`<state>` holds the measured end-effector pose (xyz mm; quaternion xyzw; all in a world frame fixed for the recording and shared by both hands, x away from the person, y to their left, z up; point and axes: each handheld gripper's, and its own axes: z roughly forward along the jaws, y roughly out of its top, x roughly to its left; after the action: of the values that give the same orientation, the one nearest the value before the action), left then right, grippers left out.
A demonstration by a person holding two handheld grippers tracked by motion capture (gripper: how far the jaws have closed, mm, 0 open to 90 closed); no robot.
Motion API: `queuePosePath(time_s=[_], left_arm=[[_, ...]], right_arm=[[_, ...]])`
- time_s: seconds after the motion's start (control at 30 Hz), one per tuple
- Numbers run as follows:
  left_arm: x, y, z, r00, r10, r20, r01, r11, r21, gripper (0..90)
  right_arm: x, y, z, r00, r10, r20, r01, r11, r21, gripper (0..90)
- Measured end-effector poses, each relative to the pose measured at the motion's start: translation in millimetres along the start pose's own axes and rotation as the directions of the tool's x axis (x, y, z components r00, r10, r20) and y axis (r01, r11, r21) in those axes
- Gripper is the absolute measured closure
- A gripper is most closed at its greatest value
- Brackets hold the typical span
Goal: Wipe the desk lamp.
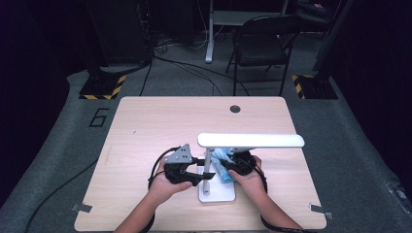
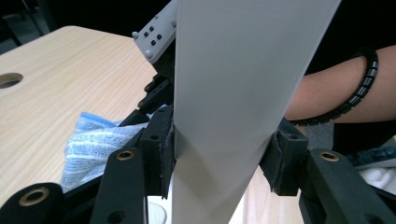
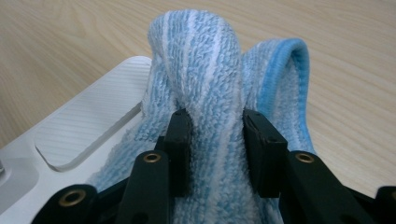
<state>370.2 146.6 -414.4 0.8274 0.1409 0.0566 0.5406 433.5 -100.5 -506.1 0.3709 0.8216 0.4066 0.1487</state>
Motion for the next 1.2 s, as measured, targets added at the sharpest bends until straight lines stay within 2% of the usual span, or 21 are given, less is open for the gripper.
queuePosePath(time_s=[0.07,0.2,0.23,0.27,0.47,0.53,0.57,0.63,0.7,0.77,0.83,0.97,1.1,1.17,1.2], left_arm=[[-0.9,0.1,-0.2,0.9997,0.006,-0.025,-0.006,1.0000,0.001,51.8],[-1.1,0.0,-0.7,0.9974,0.010,-0.071,-0.010,0.9999,0.000,52.5],[-1.4,0.0,-1.0,0.9973,-0.001,-0.073,0.001,1.0000,0.001,52.6],[-1.4,-0.1,-1.1,0.9956,-0.004,-0.094,0.004,1.0000,-0.001,52.7],[2.6,-1.4,-4.1,0.9885,-0.019,-0.150,0.018,0.9998,-0.003,52.8],[2.9,-1.6,-4.0,0.9887,-0.020,-0.149,0.019,0.9998,-0.005,52.7],[2.9,-1.6,-3.9,0.9891,-0.019,-0.146,0.019,0.9998,-0.005,52.7],[4.4,-1.1,-3.7,0.9909,-0.027,-0.132,0.027,0.9996,-0.003,52.4],[4.7,-1.7,-4.4,0.9912,-0.030,-0.129,0.030,0.9996,-0.002,52.3],[4.8,-2.5,-4.1,0.9908,-0.033,-0.131,0.032,0.9995,-0.009,52.2],[4.7,-2.5,-3.9,0.9911,-0.030,-0.130,0.029,0.9995,-0.009,52.2],[3.5,-2.3,-3.9,0.9909,-0.029,-0.131,0.029,0.9996,-0.002,52.2],[3.4,-3.2,-3.2,0.9912,-0.030,-0.129,0.029,0.9996,-0.007,52.2],[3.3,-3.3,-3.1,0.9909,-0.032,-0.131,0.031,0.9995,-0.009,52.2],[3.1,-3.3,-3.1,0.9907,-0.032,-0.133,0.031,0.9995,-0.008,52.2]], right_arm=[[-2.9,0.0,-2.3,0.9999,-0.005,0.011,0.005,1.000,0.000,64.4],[-12.6,-2.8,-5.7,0.9990,0.025,0.036,-0.025,1.000,-0.009,64.4],[-14.3,-3.4,-6.4,0.9985,0.030,0.045,-0.030,1.000,-0.006,64.4],[-16.4,-4.0,-7.2,0.9976,0.038,0.058,-0.037,0.999,-0.007,64.4],[-29.0,-3.9,-12.1,0.9922,0.053,0.113,-0.051,0.999,-0.015,64.4],[-32.8,-3.5,-11.8,0.9897,0.050,0.134,-0.049,0.999,-0.011,64.4],[-33.9,-2.9,-10.7,0.9869,0.073,0.144,-0.074,0.997,-0.002,64.4],[-37.4,-2.0,-6.4,0.9826,0.081,0.167,-0.082,0.997,-0.002,64.2],[-38.8,-1.5,-0.1,0.9791,0.101,0.177,-0.106,0.994,0.017,63.2],[-39.0,-0.2,6.5,0.9765,0.101,0.190,-0.108,0.994,0.027,61.9],[-36.3,2.1,11.5,0.9776,0.111,0.179,-0.117,0.993,0.024,62.4],[-23.9,3.5,16.4,0.9821,0.066,0.177,-0.073,0.997,0.035,65.7],[-19.6,-0.8,11.0,0.9855,0.076,0.152,-0.083,0.996,0.042,66.2],[-16.0,-4.0,6.0,0.9870,0.073,0.143,-0.081,0.995,0.052,66.2],[-15.1,-6.8,2.8,0.9889,0.058,0.137,-0.065,0.997,0.049,66.3]])
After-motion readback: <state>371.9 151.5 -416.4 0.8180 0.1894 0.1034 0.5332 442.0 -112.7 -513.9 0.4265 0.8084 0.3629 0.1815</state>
